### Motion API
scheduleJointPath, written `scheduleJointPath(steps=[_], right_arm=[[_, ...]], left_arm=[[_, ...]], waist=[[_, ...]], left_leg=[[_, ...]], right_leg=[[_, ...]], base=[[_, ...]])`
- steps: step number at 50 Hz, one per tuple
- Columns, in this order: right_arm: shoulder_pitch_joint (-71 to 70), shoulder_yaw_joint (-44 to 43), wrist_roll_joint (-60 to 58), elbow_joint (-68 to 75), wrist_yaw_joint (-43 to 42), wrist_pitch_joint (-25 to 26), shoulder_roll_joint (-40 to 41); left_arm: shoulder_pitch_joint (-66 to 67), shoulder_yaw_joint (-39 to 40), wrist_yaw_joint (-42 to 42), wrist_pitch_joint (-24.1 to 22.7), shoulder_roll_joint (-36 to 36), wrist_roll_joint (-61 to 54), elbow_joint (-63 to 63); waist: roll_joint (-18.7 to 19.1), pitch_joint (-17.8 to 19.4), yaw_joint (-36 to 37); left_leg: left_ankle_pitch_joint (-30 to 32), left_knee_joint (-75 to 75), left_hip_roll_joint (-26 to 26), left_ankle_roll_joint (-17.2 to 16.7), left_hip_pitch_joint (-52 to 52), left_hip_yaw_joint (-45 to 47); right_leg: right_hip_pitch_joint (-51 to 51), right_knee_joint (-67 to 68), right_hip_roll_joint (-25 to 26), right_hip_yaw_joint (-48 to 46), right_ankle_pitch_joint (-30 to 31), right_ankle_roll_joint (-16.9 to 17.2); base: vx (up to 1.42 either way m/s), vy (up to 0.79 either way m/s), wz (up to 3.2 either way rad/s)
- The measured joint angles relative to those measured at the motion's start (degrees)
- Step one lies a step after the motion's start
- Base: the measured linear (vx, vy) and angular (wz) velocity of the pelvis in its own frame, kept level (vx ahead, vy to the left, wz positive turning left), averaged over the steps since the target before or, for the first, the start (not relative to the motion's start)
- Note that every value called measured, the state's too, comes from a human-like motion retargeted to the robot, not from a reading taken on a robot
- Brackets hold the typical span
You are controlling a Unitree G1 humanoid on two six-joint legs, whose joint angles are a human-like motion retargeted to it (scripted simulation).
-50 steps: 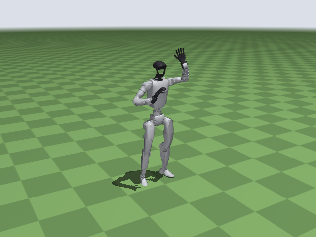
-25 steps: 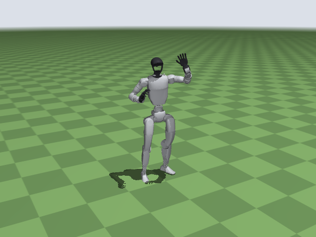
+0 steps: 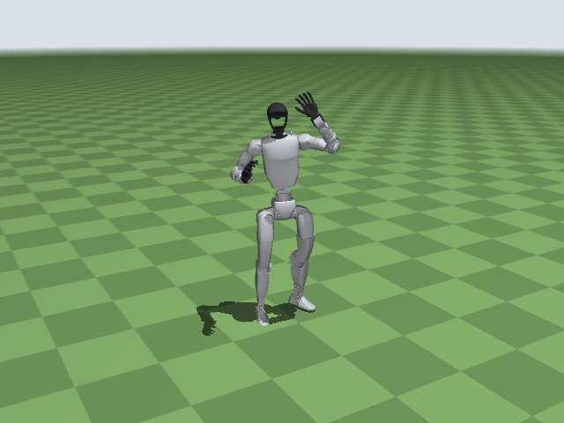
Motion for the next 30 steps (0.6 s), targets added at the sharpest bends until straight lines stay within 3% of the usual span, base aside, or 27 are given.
scheduleJointPath(steps=[5, 8, 10, 13, 18, 22, 27, 30], right_arm=[[-1.34, 0.71, 2.58, 0.76, -2.50, -0.01, -3.88], [-2.88, 1.05, 2.21, 1.43, -3.62, 0.49, -3.95], [-3.58, 0.76, 1.56, 1.58, -3.88, 0.78, -2.84], [-4.03, -0.06, 0.30, 1.67, -3.75, 1.13, 0.72], [-3.14, -1.82, -2.54, 2.20, -1.21, 0.67, 3.77], [-1.33, -3.97, -2.61, 1.20, 0.30, -1.18, 4.10], [2.08, -5.57, 0.77, 1.72, -1.46, -0.49, 1.91], [1.60, -5.69, 0.78, 3.03, -3.38, 1.05, -1.16]], left_arm=[[-36.35, -25.46, 0.78, 4.28, -0.58, -10.93, 38.21], [-46.49, -36.63, -0.39, 3.61, -2.89, -16.24, 53.97], [-47.83, -40.32, -0.37, 2.57, -3.32, -17.33, 56.46], [-41.32, -36.61, 1.35, 0.78, -2.19, -14.68, 46.12], [-7.44, -13.91, -0.95, -4.97, 1.06, -5.03, 13.03], [12.03, -1.41, -1.52, -7.96, 4.47, -1.00, 0.02], [7.96, 1.14, 0.09, -2.79, 13.03, -5.61, 7.36], [-6.51, -8.50, -0.10, -0.20, 15.83, -12.80, 23.43]], waist=[[1.21, -2.19, 1.62], [1.06, -2.54, 2.20], [0.68, -2.31, 2.44], [-0.38, -0.90, 2.49], [0.00, 1.14, 0.98], [1.21, 1.01, -1.57], [4.57, -1.42, -2.62], [6.89, -2.47, -2.41]], left_leg=[[0.83, -1.08, 0.20, -0.21, -0.27, -0.47], [0.96, -1.37, 0.11, -0.22, -0.31, -0.37], [0.86, -1.31, -0.01, -0.16, -0.32, -0.16], [0.52, -0.97, -0.30, 0.07, -0.21, 0.00], [-0.12, -0.59, -0.57, 0.07, 0.05, 0.33], [-0.11, -0.76, -0.50, -0.70, -0.37, 0.69], [0.51, -1.47, -0.35, -0.99, -1.09, 0.75], [0.97, -1.79, -0.33, -0.87, -1.44, 0.40]], right_leg=[[-0.48, 0.13, 0.39, -1.00, -0.10, 0.00], [-0.66, 0.06, 0.39, -0.99, -0.15, 0.00], [-0.71, -0.05, 0.29, -0.73, -0.14, 0.00], [-0.57, -0.03, -0.06, -0.36, -0.22, 0.00], [-0.33, -0.02, -0.40, 0.21, -0.38, 0.00], [-0.85, -0.22, -0.23, 0.40, -0.31, 0.00], [-1.62, -0.68, 0.12, 0.06, -0.02, 0.00], [-1.94, -0.59, 0.16, -0.49, 0.00, 0.00]], base=[[0.01, -0.01, 0.04], [0.00, 0.00, 0.00], [0.00, 0.00, 0.00], [0.00, 0.00, 0.00], [0.00, 0.00, 0.00], [0.00, 0.00, 0.00], [0.00, 0.00, 0.00], [0.00, 0.00, 0.00]])
